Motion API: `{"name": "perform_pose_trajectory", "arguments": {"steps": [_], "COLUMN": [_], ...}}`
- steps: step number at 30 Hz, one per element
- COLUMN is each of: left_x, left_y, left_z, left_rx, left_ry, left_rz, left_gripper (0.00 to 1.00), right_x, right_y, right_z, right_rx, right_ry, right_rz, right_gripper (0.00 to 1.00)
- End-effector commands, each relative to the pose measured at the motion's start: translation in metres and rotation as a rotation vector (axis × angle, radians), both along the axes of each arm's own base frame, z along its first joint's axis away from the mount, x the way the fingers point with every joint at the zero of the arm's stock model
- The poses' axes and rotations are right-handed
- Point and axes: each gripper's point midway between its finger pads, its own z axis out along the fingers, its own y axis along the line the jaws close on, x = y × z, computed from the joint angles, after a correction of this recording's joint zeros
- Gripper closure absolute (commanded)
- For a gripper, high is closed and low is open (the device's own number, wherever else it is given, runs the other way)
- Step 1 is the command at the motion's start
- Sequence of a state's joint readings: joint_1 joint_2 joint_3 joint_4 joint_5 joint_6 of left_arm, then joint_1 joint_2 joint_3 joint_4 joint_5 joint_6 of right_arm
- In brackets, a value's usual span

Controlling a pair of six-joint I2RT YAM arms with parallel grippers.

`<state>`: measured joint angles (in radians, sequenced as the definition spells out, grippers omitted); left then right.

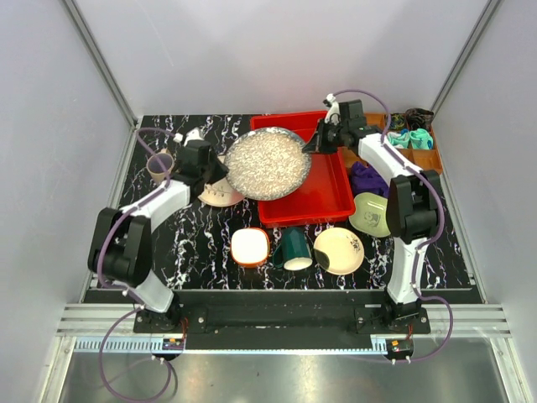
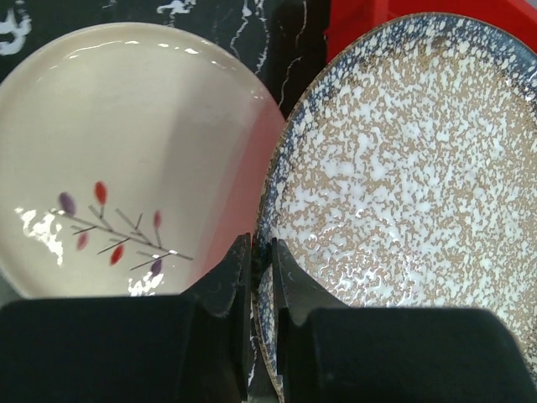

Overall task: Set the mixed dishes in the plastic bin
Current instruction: Pick up the plate at the center of the board, then place the plate in the plastic bin.

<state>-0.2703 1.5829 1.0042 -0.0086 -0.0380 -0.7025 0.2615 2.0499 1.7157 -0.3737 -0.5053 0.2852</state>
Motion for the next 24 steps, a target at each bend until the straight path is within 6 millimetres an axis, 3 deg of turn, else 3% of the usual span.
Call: {"name": "perform_pose_trajectory", "arguments": {"steps": [1, 10, 24], "left_x": [0.035, 0.047, 0.046], "left_y": [-0.070, -0.079, -0.077], "left_z": [0.096, 0.087, 0.067], "left_rx": [-0.143, -0.140, -0.120], "left_ry": [-0.287, -0.269, -0.240], "left_rz": [-0.171, -0.178, -0.173], "left_gripper": [1.00, 1.00, 1.00], "right_x": [-0.016, -0.012, -0.011], "right_y": [0.031, 0.028, 0.030], "right_z": [0.059, 0.036, 0.010], "right_rx": [0.118, 0.111, 0.109], "right_ry": [-0.128, -0.087, -0.039], "right_rz": [0.118, 0.110, 0.114], "right_gripper": [1.00, 1.00, 1.00]}}
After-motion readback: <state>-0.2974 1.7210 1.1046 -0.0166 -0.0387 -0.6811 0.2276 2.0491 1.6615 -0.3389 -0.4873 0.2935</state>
